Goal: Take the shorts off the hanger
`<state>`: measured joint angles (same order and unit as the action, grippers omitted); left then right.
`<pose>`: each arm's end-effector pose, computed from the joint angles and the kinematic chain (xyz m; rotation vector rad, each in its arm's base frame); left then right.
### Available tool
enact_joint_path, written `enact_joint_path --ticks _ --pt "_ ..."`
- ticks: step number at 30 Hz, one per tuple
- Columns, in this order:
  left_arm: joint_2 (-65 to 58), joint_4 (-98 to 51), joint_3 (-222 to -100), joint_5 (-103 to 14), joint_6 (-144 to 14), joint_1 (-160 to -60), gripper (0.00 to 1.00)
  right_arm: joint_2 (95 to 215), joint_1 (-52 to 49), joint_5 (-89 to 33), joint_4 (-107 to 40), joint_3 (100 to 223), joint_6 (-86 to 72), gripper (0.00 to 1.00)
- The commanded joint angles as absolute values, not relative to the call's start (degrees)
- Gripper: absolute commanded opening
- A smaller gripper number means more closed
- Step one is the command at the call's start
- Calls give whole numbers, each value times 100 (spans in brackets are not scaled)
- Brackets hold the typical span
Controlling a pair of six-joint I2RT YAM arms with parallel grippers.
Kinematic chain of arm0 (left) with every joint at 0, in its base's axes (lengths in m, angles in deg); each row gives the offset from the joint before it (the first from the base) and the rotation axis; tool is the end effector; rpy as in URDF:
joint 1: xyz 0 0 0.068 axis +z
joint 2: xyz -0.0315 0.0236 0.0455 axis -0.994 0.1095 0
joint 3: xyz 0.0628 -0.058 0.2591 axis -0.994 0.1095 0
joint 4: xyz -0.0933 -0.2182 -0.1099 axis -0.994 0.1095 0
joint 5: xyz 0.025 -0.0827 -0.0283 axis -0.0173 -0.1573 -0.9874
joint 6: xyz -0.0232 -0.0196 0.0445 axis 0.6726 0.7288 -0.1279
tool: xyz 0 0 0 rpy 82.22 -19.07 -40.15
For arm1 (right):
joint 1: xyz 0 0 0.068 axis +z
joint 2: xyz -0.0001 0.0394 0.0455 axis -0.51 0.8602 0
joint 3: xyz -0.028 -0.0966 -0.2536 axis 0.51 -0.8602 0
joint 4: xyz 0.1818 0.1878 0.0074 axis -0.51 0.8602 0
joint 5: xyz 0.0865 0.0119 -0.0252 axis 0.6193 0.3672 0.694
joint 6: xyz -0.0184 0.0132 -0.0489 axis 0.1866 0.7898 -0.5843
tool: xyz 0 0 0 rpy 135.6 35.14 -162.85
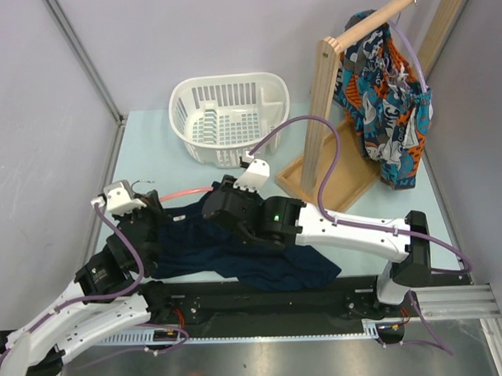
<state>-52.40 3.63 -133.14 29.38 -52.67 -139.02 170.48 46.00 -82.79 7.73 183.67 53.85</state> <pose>0.0763 -0.0533 0.3516 -0.3825 1.5779 -0.0890 0.1104 0.3528 0.3766 0.2444 2.0739 0.6218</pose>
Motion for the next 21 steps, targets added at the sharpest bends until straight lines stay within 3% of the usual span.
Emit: enact_joint_path --ticks 1,3,5,7,15,21 --pt "-5370 248 -13306 2897 -4997 -13882 0 16774 4528 -8822 785 18385 5258 34" --pt "-5440 274 -13244 2853 -4944 -13882 0 16590 4379 -8761 707 18113 5108 24" --pt "-5493 292 -13156 2844 -4892 -13891 0 16229 4203 -8541 645 17693 5090 8" --pt "-5572 257 -13086 2827 -4883 -13891 0 15940 4010 -8470 680 17410 5169 0" --pt "-5616 37 -13085 2730 -4953 -13891 0 14736 3720 -8989 1998 16734 5459 0" --pt "-5712 -375 -12989 2091 -5050 -13891 0 13699 2911 -8165 1718 15854 4775 0"
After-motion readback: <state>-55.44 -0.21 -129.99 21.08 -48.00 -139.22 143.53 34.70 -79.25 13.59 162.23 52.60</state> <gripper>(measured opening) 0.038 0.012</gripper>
